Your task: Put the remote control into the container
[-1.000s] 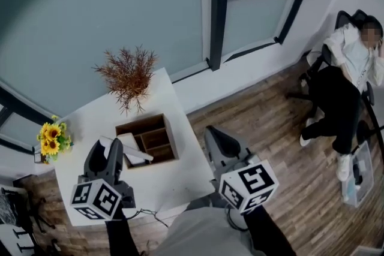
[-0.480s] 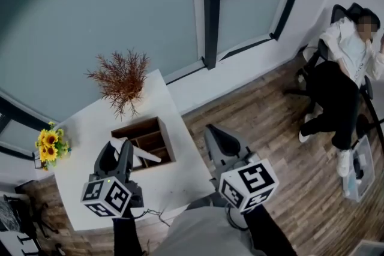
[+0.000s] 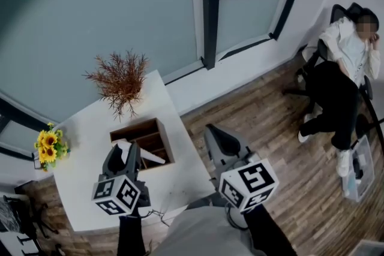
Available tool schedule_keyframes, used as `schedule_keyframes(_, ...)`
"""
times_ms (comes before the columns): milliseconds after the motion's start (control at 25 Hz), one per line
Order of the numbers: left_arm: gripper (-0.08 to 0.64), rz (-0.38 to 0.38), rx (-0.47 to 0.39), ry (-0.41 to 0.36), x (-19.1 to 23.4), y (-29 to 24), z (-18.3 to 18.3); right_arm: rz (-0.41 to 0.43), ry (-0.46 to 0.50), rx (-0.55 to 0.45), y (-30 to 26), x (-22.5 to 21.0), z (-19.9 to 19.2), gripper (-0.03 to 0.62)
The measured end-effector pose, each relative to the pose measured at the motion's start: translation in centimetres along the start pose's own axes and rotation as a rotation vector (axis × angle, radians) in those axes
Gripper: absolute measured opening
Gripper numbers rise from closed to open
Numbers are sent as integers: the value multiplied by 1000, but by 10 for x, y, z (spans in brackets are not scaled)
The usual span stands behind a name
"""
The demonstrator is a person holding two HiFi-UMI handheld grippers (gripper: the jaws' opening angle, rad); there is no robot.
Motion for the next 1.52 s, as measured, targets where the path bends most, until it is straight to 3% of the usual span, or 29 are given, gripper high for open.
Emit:
schedule_keyframes(720, 232, 20, 43, 8, 7, -7, -18, -7, 2, 2, -1, 1, 0, 5)
schedule_keyframes(1280, 232, 19, 75, -91, 0, -2, -30, -1, 8, 5, -3, 4, -1, 5)
schedule_keyframes(1520, 232, 27, 97, -100, 0, -1, -38, 4, 7, 6, -1, 5, -2, 5)
Point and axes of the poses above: the fingertips, and each gripper's own axes: y backward along the fingers, x to its left, z out of its top, the point moved 8 cm from there along y, backward along the fingers, and after that the axes turned 5 degrees about y, right-handed, at the moved point
